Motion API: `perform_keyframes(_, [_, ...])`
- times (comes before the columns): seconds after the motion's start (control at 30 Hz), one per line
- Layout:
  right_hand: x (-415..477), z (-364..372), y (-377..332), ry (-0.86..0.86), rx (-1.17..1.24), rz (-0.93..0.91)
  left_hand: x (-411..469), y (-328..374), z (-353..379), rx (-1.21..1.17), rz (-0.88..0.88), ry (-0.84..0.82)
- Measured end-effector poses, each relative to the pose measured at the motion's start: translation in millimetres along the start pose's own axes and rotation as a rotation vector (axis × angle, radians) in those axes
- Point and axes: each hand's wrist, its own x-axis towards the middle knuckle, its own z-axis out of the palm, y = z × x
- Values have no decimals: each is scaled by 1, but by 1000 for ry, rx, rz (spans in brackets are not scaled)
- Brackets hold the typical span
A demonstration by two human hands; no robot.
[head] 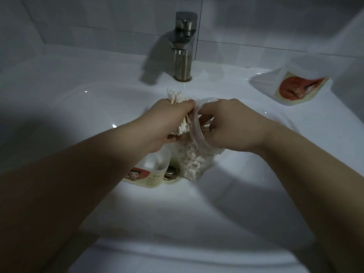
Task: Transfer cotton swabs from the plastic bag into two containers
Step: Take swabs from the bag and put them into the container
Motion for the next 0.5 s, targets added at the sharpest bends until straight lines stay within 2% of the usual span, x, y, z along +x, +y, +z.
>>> perform_keyframes(0.13, [3,7,-2,-46,-55,61,0,2,0,122,103,80])
perform_keyframes(0.3, [3,4,-5,111,23,52,-3,13,-10,208,268,184])
perform_keyframes(0.4, [3,6,-10,161,52,37,-5,18,-27,573,298,211])
perform_keyframes(0.5, [2,10,-17,143,52,17,-7,15,-45,887,143,149])
